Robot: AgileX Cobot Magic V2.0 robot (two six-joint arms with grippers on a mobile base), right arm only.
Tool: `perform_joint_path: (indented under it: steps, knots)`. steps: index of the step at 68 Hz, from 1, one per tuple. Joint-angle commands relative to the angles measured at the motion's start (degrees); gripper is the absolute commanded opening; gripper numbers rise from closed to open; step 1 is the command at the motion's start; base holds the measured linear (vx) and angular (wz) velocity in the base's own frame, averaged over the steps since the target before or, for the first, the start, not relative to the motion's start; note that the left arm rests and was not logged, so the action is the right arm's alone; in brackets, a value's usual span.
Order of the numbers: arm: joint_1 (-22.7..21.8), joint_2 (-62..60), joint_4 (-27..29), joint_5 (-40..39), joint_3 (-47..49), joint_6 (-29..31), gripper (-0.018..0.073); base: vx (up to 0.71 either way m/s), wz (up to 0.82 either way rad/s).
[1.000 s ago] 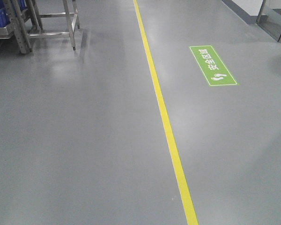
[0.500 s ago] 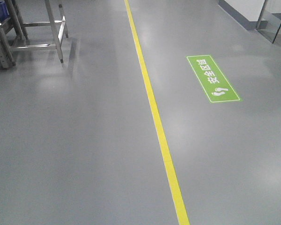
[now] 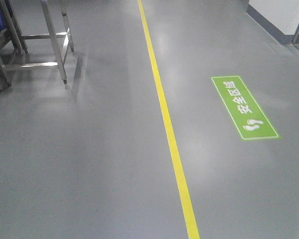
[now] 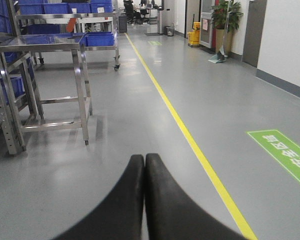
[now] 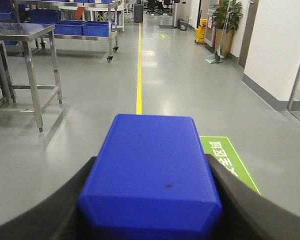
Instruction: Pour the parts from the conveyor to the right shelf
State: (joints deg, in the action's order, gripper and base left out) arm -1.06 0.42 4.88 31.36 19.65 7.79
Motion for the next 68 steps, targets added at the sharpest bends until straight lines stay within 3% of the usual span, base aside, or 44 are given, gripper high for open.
perform_joint_path:
  steps: [1, 68]
  knots:
    - [0.00, 0.78, 0.16, -4.70, 1.49, 0.62, -0.0006, 0.70, 0.10]
    - [0.00, 0.78, 0.16, -4.64, 1.49, 0.62, -0.0006, 0.71, 0.03]
